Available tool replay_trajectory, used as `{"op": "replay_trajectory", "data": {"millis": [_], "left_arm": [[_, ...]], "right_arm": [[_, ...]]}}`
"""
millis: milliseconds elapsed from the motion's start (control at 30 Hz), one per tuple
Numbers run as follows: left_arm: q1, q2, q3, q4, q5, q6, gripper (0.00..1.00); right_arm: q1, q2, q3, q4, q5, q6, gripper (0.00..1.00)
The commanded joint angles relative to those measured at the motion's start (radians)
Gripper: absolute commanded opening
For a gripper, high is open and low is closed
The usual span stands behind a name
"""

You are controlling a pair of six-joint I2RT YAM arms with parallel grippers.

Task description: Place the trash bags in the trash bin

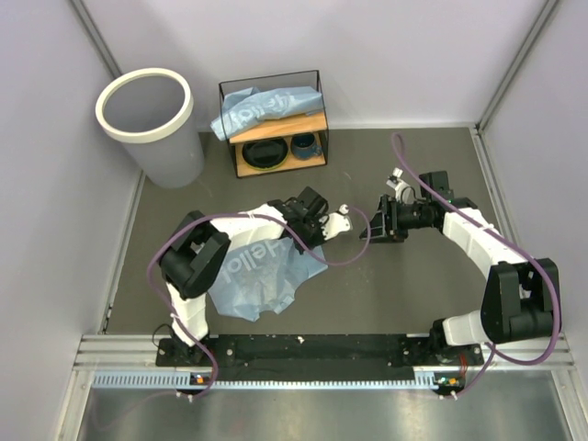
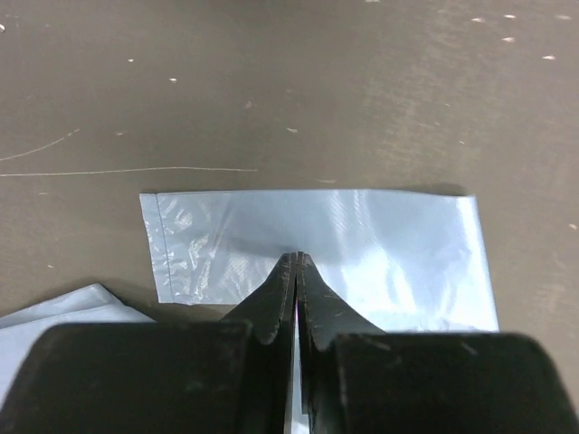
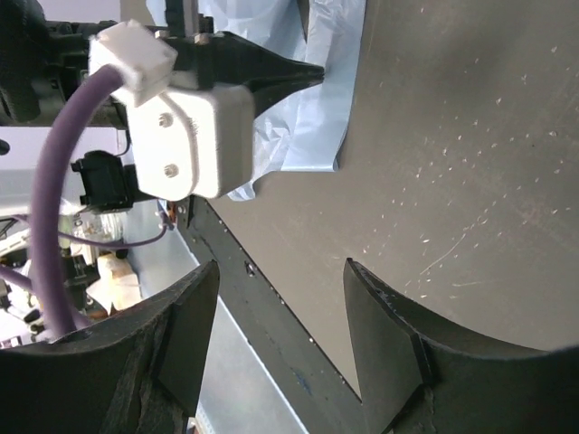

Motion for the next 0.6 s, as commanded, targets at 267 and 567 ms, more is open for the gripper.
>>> {"op": "replay_trajectory", "data": {"millis": [267, 567], "left_arm": [[0.019, -0.221, 0.003, 0.012, 0.076, -0.171, 0.53], [0.033, -0.041, 0.055, 0.007, -0.116, -0.104, 0.86]], "right_arm": [[0.024, -0.030, 0.028, 0.065, -0.024, -0.003, 0.61], [0.007, -0.044, 0.047, 0.059, -0.001, 0.017, 0.75]]}}
